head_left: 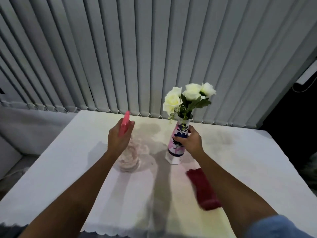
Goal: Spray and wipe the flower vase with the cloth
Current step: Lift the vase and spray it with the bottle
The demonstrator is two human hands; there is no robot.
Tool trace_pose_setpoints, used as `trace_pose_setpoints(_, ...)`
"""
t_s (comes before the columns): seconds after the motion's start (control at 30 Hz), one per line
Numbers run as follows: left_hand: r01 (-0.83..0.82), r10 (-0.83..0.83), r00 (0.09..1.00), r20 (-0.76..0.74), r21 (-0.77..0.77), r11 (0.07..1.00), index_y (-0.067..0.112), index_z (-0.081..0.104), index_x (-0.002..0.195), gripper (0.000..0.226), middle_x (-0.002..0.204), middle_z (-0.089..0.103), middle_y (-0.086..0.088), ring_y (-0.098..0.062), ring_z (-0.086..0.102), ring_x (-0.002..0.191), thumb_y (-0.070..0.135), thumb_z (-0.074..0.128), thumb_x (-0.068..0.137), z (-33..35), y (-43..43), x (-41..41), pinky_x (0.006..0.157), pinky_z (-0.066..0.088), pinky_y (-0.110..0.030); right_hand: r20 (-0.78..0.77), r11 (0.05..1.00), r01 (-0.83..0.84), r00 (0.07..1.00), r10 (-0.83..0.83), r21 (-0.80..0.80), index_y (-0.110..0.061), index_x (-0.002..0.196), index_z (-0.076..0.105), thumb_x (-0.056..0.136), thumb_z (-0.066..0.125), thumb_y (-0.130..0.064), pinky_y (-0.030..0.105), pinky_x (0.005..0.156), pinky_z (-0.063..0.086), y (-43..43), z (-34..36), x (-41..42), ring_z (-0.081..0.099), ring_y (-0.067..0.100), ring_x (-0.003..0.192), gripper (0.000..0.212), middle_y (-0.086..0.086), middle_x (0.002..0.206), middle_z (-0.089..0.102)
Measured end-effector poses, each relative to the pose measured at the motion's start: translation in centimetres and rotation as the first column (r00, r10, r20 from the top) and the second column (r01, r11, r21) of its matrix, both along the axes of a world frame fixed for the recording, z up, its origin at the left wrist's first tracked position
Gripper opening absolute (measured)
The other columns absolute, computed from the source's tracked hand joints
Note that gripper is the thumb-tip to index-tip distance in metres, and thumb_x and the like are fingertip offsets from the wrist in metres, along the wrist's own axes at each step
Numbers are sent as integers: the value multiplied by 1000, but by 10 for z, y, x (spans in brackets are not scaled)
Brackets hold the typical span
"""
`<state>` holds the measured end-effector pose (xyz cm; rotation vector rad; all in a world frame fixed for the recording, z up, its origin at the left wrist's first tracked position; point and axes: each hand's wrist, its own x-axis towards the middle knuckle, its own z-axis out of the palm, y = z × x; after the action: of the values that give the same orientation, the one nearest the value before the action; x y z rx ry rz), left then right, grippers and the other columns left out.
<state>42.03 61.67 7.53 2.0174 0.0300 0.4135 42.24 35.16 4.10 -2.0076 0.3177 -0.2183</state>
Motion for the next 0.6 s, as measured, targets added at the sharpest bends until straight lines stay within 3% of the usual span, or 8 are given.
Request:
trace_pose_setpoints(0.13, -8, 8, 1000, -17, 30, 1000, 20, 61, 111, 31, 73, 63, -9, -15, 56, 63, 44, 51, 94, -17, 8, 7, 65, 40, -29, -14, 997, -5, 1000, 4, -74, -20, 110, 58, 62, 84, -28, 36, 82, 54, -4, -31, -4, 67, 22, 91, 56, 0, 101, 70)
trace_pose_setpoints(0.2, -20, 20, 1000, -19, -7, 1000, 21, 61, 107, 28, 76, 66, -10, -20, 60, 68, 44, 52, 93, -22, 12, 11, 71, 44, -32, -5, 998, -1, 1000, 1, -69, -21, 109, 58, 63, 84, -27, 33, 79, 52, -3, -36, -3, 66, 22, 88, 53, -1, 98, 70)
trace_pose_setpoints(0.33, -53, 52, 998, -44, -42, 998, 44, 56, 86, 8, 86, 69, -12, -28, 63, 84, 46, 51, 92, -29, 18, 14, 77, 44, -31, -13, 999, -11, 1000, 10, -52, -21, 110, 58, 63, 84, -27, 35, 80, 54, -2, -45, -2, 67, 22, 87, 54, -2, 95, 69)
trace_pose_setpoints(0.47, -52, 52, 998, -47, 9, 999, 23, 58, 118, 30, 91, 65, -3, -22, 58, 84, 39, 52, 94, -28, 18, 12, 79, 41, -29, -12, 999, -30, 999, 30, -31, -20, 111, 58, 64, 84, -23, 30, 76, 52, 5, -50, -3, 66, 20, 86, 54, -2, 94, 69)
trace_pose_setpoints(0.6, -134, 134, 991, -31, -27, 991, 10, 52, 119, 37, 106, 62, -7, -25, 58, 93, 34, 57, 93, -38, 13, 1, 77, 38, -28, -6, 999, -48, 999, 48, -10, -21, 114, 58, 65, 84, -18, 17, 69, 47, 9, -57, -8, 65, 17, 86, 55, -2, 95, 69)
